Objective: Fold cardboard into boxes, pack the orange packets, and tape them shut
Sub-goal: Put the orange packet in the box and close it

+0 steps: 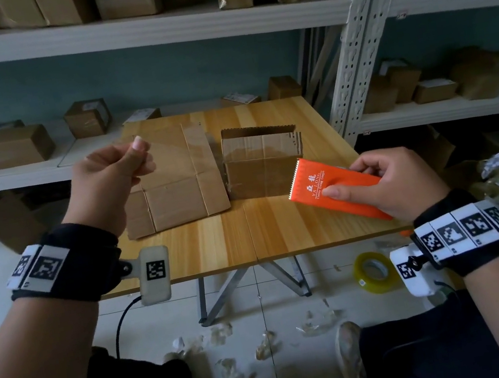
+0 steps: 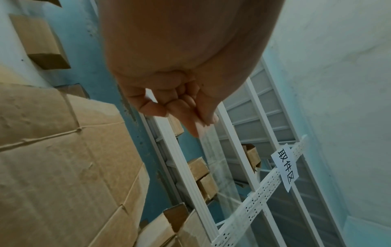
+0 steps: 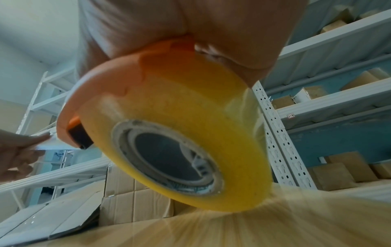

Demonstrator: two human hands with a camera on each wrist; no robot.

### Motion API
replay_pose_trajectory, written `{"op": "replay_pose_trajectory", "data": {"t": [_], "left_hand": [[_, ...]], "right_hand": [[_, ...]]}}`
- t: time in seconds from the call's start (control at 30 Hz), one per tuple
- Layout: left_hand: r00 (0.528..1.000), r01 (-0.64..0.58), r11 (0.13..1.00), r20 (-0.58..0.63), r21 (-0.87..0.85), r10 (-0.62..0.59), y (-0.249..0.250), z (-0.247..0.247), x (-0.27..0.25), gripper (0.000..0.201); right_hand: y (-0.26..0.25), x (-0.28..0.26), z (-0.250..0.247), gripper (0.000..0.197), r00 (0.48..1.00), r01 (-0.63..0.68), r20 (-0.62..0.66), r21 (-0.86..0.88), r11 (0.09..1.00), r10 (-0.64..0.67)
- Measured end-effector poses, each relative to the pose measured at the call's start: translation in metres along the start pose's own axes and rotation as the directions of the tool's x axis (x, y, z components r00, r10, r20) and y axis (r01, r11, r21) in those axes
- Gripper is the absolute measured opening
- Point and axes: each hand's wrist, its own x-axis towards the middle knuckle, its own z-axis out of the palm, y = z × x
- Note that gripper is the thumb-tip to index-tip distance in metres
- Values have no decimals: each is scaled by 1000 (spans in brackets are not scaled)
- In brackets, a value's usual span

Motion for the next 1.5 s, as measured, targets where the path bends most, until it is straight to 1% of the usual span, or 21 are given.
{"op": "replay_pose_trajectory", "data": {"t": [0.13,0.2,0.3,0.4,0.47,0.57,0.67,0.7,0.73,0.77,0.87,1.03,1.17,1.23,1.3,1.4,1.5], "left_hand": [[1000,-7,1000,15,15,7,-1,4,0,26],[999,-22,1000,43,5,22,1,8,-1,21],[994,-81,995,65,-55,84,6,19,-11,16],[976,-162,980,125,-117,177,16,27,-25,17],[954,-208,968,190,-138,232,22,34,-36,16],[911,-228,955,304,-189,278,28,51,-58,16],[835,-258,941,440,-218,331,29,76,-84,16],[807,-263,935,477,-237,348,28,84,-92,15],[791,-266,930,494,-255,362,26,92,-99,16],[785,-270,924,495,-269,374,24,99,-104,16],[790,-284,911,466,-299,399,20,116,-116,11],[767,-293,894,475,-339,431,19,130,-122,10],[749,-315,890,489,-331,447,20,135,-117,10],[742,-331,883,486,-334,462,20,136,-114,10],[748,-326,877,470,-354,468,19,138,-111,8],[766,-300,875,451,-379,458,18,141,-112,6],[758,-309,872,455,-380,467,16,142,-112,11]], "right_hand": [[1,0,-4,57,999,-36,-9,-58,998,36],[4,2,-3,60,998,-50,-27,-77,996,48],[8,6,-2,63,995,-89,-61,-126,988,82],[5,11,-2,65,987,-157,-60,-145,977,150],[5,13,-2,67,980,-197,-65,-129,972,190],[9,15,-2,65,967,-248,-92,-110,962,239],[11,17,-4,66,952,-292,-129,-115,949,278],[11,18,-4,65,947,-304,-140,-117,945,287],[11,18,-4,64,945,-307,-152,-118,944,288],[11,19,-3,62,945,-304,-166,-121,945,283],[11,21,1,61,939,-309,-195,-129,942,282],[10,22,2,72,918,-359,-219,-104,928,331],[6,22,4,65,916,-358,-240,-121,926,323],[3,22,4,67,907,-371,-264,-130,919,329],[2,23,3,69,901,-384,-271,-134,914,339],[0,22,3,68,904,-391,-243,-136,910,352],[0,21,5,66,908,-389,-221,-130,912,355]]}}
